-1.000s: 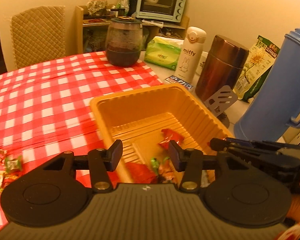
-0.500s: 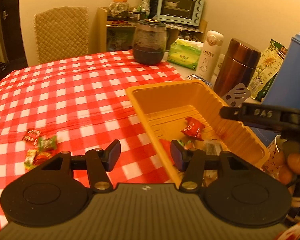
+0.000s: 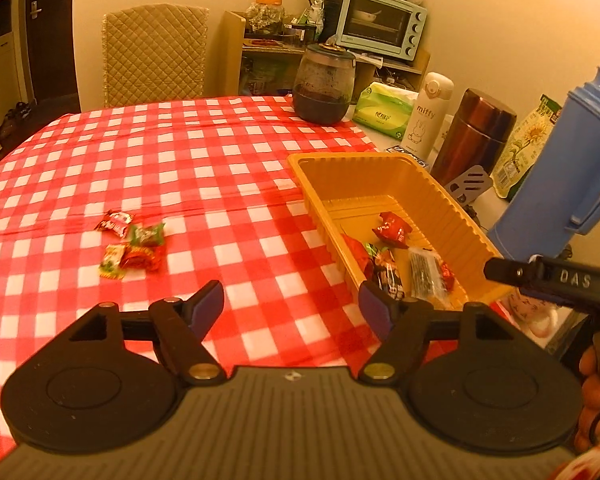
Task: Organize snacks
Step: 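Open both grippers above the tray to drop the candies, then withdraw, then move both tools back toward the remaining candies, then grasp the gold-wrapped candy with the right gripper while the left gripper approaches the yellow-green packet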
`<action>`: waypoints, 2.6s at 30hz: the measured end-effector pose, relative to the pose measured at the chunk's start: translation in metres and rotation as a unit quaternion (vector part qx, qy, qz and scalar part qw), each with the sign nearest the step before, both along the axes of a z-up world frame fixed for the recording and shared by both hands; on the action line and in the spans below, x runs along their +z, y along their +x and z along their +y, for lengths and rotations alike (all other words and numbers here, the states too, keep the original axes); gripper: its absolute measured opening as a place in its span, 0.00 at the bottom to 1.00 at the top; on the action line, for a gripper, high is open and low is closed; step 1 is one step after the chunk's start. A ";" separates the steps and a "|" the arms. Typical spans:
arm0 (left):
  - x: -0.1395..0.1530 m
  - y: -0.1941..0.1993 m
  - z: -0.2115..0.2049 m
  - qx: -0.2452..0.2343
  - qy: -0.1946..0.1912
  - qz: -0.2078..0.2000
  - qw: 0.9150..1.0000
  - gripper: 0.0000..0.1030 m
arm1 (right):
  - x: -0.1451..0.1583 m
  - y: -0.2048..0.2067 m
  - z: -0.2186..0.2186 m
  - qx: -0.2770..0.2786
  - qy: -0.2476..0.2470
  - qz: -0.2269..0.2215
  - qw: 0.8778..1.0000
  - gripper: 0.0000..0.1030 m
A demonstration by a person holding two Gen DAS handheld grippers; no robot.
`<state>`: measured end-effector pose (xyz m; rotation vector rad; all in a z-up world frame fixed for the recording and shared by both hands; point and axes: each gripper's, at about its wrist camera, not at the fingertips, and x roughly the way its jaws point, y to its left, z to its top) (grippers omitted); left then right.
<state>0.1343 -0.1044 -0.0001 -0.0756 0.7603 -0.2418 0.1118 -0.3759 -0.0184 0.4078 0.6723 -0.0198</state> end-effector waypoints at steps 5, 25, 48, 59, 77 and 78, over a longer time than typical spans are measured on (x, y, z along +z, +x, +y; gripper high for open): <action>0.013 -0.026 0.011 0.002 -0.008 -0.004 1.000 0.73 | 0.011 -0.030 0.016 0.009 -0.011 -0.007 1.000 0.65; 0.037 -0.093 0.065 0.041 -0.002 -0.023 0.999 0.77 | 0.035 -0.085 0.083 0.073 -0.046 -0.028 0.996 0.65; 0.027 -0.097 0.113 0.086 -0.003 -0.010 0.996 0.78 | 0.033 -0.072 0.125 0.124 -0.062 -0.026 0.990 0.65; 0.018 -0.074 0.141 0.114 0.011 -0.007 0.993 0.78 | 0.026 -0.052 0.148 0.149 -0.069 -0.025 0.986 0.65; -0.022 0.012 0.186 0.115 0.036 0.013 0.993 0.78 | -0.013 0.035 0.207 0.206 -0.086 -0.017 0.975 0.65; -0.025 0.017 0.188 0.115 0.038 0.014 0.993 0.78 | -0.016 0.041 0.211 0.210 -0.086 -0.017 0.974 0.65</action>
